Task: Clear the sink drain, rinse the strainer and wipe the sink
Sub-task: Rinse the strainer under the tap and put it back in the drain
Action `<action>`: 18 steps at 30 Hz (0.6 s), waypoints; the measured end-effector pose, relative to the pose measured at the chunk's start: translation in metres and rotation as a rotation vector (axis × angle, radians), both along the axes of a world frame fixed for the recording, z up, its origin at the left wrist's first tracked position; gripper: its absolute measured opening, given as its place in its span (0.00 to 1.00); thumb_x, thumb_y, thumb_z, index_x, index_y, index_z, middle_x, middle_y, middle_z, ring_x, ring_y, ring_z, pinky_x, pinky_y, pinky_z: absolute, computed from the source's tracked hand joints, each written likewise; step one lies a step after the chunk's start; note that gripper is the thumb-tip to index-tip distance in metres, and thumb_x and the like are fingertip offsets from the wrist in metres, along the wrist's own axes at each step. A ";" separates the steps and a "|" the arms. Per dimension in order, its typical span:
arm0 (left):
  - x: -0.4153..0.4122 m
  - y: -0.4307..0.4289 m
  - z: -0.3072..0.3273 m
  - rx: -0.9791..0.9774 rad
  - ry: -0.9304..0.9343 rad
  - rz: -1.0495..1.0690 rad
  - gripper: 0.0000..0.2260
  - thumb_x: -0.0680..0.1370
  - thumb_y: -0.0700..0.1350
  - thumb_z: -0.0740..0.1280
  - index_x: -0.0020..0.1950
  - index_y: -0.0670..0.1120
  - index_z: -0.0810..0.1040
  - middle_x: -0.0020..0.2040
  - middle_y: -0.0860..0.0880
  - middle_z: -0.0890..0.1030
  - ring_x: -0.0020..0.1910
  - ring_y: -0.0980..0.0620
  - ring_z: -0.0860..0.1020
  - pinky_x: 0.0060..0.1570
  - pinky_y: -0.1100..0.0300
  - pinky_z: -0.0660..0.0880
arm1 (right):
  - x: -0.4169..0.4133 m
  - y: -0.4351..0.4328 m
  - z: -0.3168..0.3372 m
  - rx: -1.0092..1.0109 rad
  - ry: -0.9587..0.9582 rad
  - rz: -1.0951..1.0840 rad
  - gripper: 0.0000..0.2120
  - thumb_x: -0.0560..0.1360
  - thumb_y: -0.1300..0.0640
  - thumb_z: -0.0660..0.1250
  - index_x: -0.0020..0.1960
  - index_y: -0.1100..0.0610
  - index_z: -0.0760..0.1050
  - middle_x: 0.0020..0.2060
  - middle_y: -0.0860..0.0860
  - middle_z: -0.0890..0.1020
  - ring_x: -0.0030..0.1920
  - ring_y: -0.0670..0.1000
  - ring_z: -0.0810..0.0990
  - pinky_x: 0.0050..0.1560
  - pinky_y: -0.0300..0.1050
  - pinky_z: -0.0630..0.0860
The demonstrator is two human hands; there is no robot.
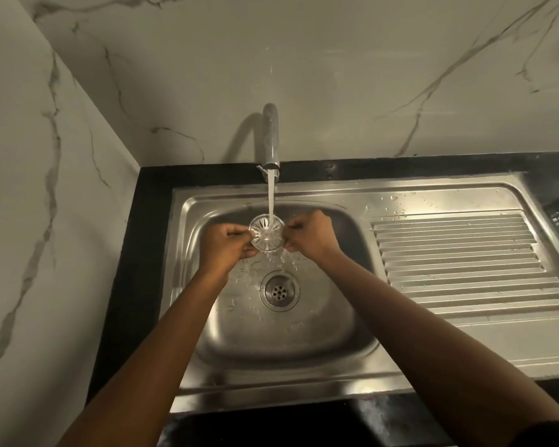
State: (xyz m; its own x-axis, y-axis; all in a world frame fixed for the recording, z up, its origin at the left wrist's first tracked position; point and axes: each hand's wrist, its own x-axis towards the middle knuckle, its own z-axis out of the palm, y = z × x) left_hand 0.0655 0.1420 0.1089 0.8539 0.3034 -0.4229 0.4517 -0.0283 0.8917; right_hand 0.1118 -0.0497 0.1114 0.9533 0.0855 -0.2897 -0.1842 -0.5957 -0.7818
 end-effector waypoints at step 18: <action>0.008 -0.027 0.009 -0.189 -0.039 -0.001 0.05 0.83 0.35 0.69 0.50 0.39 0.84 0.41 0.39 0.87 0.36 0.46 0.88 0.37 0.60 0.84 | 0.022 -0.012 0.060 -0.046 -0.299 0.058 0.03 0.75 0.62 0.76 0.46 0.56 0.89 0.42 0.48 0.89 0.41 0.44 0.87 0.46 0.37 0.83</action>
State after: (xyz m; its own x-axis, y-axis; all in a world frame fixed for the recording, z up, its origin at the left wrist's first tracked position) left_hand 0.0731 0.1153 0.1176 0.8711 0.2211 -0.4385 0.4163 0.1414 0.8982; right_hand 0.1343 -0.0617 0.1717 0.9908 0.1356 -0.0022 0.0852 -0.6348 -0.7679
